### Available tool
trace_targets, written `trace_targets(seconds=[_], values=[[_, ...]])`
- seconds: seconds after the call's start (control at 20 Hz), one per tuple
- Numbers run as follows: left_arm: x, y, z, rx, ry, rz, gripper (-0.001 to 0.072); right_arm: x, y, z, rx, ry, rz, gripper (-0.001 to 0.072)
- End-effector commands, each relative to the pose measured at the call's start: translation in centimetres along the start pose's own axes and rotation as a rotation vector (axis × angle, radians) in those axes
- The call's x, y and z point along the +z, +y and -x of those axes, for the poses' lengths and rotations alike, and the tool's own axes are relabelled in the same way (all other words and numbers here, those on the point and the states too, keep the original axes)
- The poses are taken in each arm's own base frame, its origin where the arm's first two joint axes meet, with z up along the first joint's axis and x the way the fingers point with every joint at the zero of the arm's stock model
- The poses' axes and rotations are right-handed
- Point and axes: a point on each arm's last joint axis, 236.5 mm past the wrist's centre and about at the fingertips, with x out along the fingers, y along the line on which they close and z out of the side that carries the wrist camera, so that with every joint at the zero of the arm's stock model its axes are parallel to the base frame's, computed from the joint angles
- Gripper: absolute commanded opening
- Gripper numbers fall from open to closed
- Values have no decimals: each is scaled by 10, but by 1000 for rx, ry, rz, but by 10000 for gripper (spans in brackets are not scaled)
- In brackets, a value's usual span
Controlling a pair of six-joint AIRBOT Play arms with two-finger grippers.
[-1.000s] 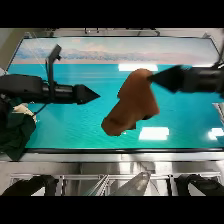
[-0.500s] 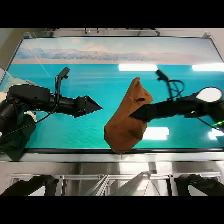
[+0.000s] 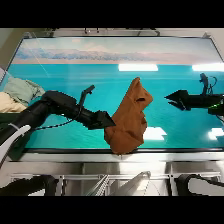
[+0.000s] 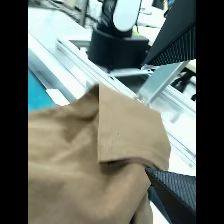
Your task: Fold the shirts.
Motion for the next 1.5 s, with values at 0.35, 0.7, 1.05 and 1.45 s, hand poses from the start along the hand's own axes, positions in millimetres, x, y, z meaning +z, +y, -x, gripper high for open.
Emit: trace_targets(seconds=[0.35,0.7,1.05,1.45], values=[[-4,75,-49,34,129,232,711,-7,-8,-98,-26,179,-238,477],[43,46,-43,5,87,95,11,-9,39,-135,18,249,-95,18],[70,-114,191,-36,-304,-319,10,74,253,114,166,-328,544,17],[16,-203,312,117,-624,-606,12,-44,386,257,150,-687,971,18]])
